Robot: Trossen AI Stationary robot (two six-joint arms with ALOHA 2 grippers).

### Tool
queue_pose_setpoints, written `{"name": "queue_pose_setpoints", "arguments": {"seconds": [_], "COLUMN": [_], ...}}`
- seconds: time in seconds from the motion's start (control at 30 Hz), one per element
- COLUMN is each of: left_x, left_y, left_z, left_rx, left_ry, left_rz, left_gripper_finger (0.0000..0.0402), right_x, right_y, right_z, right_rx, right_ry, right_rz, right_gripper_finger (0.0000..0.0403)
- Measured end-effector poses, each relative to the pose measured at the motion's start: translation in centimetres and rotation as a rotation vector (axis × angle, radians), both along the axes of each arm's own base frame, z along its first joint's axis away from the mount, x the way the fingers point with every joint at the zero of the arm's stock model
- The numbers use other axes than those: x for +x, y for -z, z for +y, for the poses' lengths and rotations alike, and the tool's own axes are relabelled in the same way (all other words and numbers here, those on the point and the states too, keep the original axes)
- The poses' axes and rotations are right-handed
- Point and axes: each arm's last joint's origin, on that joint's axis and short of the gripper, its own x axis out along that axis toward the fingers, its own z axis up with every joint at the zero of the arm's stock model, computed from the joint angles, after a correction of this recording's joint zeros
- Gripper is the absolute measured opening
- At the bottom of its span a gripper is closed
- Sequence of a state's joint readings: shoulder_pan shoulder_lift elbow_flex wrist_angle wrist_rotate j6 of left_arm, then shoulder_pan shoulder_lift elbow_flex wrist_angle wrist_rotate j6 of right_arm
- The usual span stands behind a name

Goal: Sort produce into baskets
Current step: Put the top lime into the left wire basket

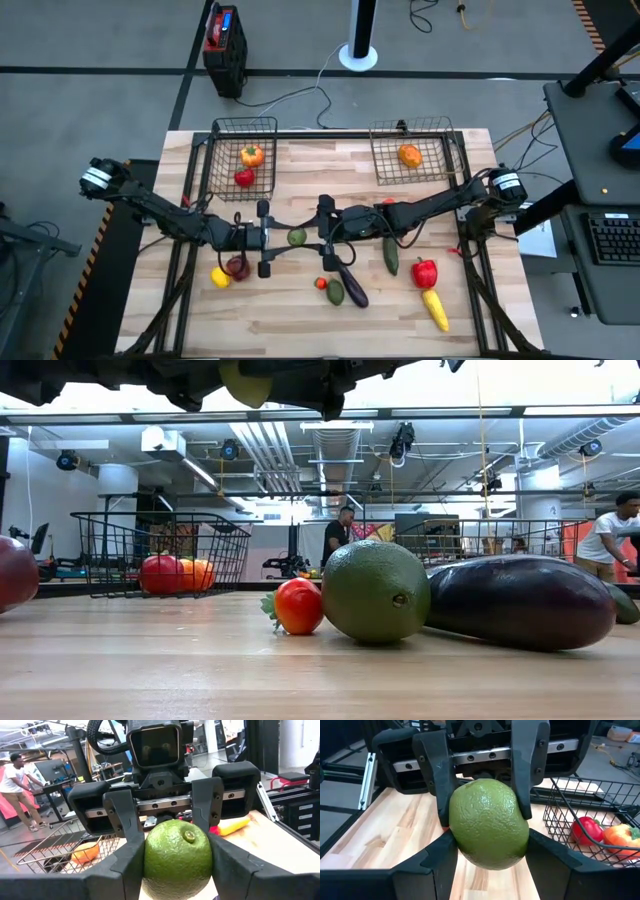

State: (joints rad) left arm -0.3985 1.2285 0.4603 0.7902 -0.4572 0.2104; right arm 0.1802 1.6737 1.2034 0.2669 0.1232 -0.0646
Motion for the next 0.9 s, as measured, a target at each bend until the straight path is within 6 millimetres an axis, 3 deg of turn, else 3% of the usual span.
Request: {"name": "queue_pose_setpoints", "arguments": {"seconds": [0.1,0.3,0.5,0.73,0.9], "left_x": [0.0,0.0,-0.6,-2.3,-3.3], "left_y": [0.0,-0.1,-0.9,-2.6,-4.9], "left_z": [0.0,0.1,0.8,2.8,5.3], "left_rx": [-0.012,-0.016,-0.055,-0.092,-0.141], "left_ry": [-0.001,-0.03,-0.2,-0.526,-0.621], "left_rz": [-0.003,-0.007,-0.041,-0.071,0.002], "left_gripper_finger": [0.0171,0.0172,0.0172,0.0172,0.0171], "right_x": [0.0,0.0,-0.9,-2.6,-2.9], "right_y": [0.0,0.0,-0.6,-2.1,-2.3], "right_z": [0.0,0.0,-0.5,-1.5,-2.0], "right_rx": [0.002,0.003,-0.038,-0.022,0.001], "right_ry": [0.001,0.016,0.1,0.25,0.27], "right_rz": [0.0,0.006,0.051,0.102,0.114], "right_gripper_finger": [0.0218,0.029,0.0344,0.0357,0.0356]}}
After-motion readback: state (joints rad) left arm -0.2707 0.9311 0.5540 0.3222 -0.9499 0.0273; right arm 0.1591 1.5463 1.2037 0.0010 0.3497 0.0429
